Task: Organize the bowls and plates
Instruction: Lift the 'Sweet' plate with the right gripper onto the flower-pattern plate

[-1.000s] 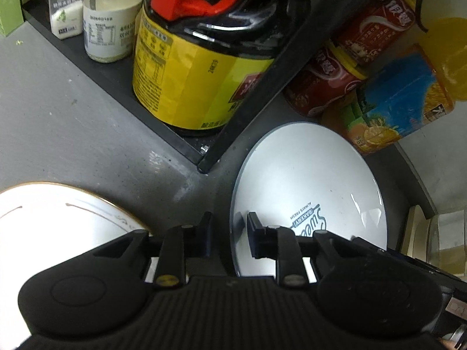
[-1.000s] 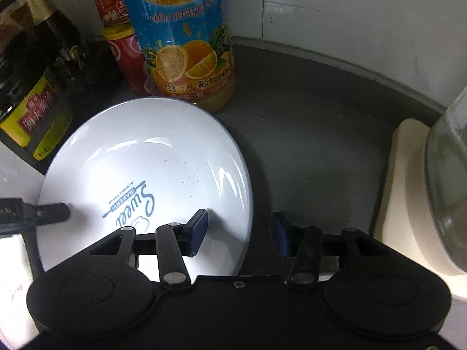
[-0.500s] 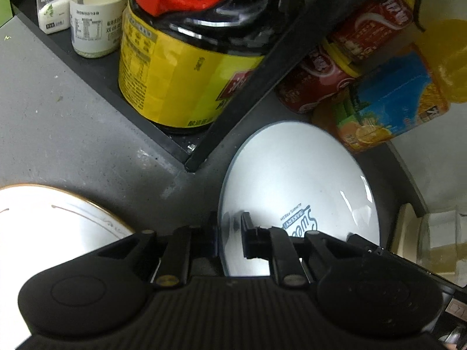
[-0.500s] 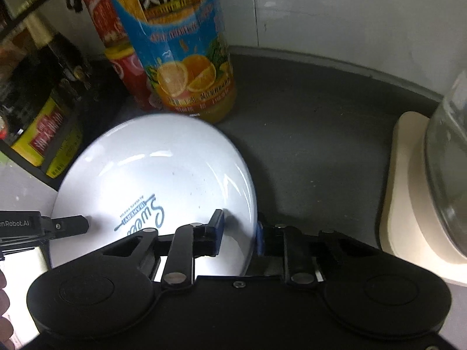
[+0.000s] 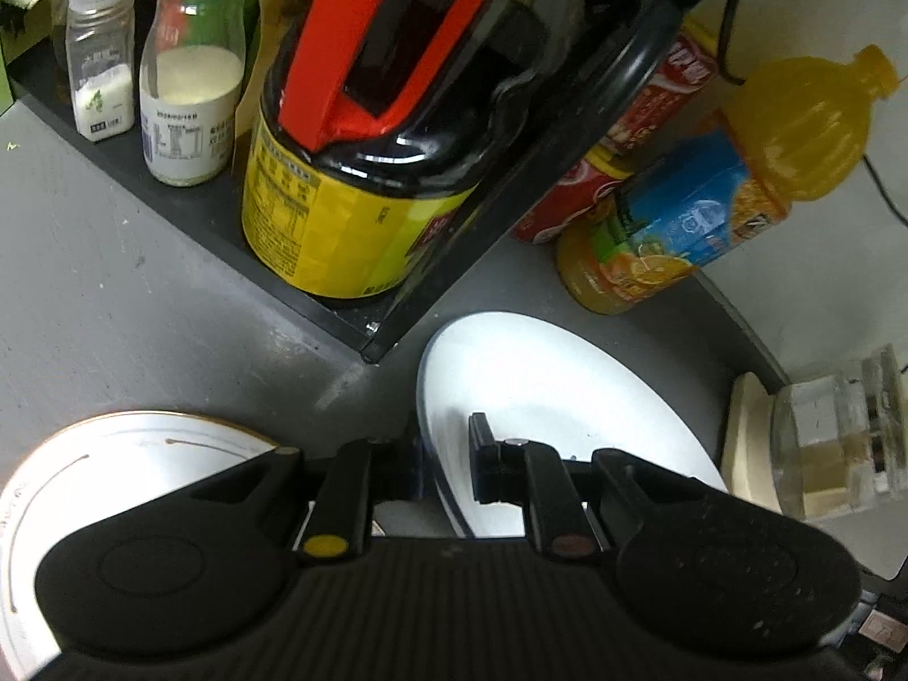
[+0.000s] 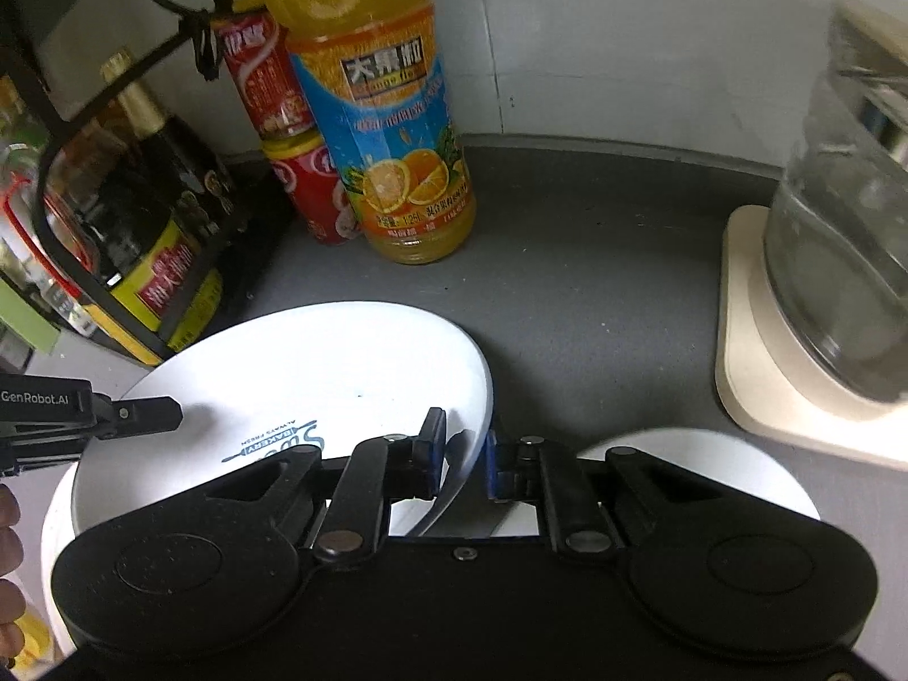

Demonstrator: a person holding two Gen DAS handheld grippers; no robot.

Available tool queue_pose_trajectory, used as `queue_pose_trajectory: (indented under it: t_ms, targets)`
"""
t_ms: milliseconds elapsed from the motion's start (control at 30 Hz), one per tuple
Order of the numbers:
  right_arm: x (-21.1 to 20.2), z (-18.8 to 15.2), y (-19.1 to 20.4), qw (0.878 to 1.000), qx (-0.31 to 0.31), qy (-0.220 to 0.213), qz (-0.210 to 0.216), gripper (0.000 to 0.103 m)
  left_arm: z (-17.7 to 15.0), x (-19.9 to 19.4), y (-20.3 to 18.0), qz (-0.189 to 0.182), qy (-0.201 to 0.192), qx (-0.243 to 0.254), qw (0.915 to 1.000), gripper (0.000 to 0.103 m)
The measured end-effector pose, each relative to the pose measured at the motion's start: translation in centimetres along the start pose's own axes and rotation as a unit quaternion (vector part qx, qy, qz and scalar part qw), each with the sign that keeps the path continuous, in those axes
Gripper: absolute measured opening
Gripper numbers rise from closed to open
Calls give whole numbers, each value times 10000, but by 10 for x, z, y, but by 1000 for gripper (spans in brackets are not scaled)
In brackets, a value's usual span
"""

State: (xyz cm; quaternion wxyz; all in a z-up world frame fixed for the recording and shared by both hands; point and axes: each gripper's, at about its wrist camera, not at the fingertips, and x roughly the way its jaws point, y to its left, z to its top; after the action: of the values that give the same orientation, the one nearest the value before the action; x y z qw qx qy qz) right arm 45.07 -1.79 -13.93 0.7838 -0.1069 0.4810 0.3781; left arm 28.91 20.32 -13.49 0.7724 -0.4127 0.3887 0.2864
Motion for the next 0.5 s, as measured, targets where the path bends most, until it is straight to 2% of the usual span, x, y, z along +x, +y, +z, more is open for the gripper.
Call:
queue_pose_trajectory:
  t_ms: [500]
  targets:
    - [-39, -38, 34, 9981, 514, -321, 150, 13, -6, -60, 26, -223, -11, 449, 9987, 13]
